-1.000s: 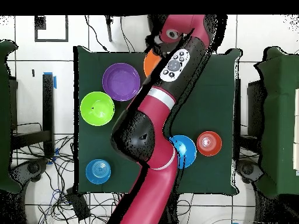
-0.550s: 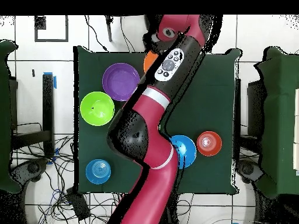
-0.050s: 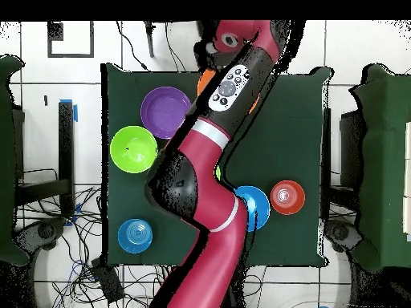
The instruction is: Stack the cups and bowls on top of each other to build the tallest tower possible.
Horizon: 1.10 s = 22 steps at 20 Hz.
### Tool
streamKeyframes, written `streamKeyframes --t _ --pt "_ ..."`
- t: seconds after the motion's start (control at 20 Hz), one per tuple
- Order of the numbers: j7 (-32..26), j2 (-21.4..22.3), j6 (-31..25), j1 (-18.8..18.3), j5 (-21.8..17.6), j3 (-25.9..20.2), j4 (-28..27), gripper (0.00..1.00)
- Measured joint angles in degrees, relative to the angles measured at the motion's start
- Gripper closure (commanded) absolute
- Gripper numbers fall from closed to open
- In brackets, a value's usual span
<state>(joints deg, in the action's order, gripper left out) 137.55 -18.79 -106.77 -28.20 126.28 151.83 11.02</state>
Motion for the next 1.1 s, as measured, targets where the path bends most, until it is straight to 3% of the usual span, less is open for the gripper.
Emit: streamKeyframes --t 0.5,1.1 --pt "0.0 0.9 -0.5 -0.3 5.6 5.3 1.3 0.0" --pt "0.0 1.0 -0.6 -0.6 8.7 8.1 1.9 0.0"
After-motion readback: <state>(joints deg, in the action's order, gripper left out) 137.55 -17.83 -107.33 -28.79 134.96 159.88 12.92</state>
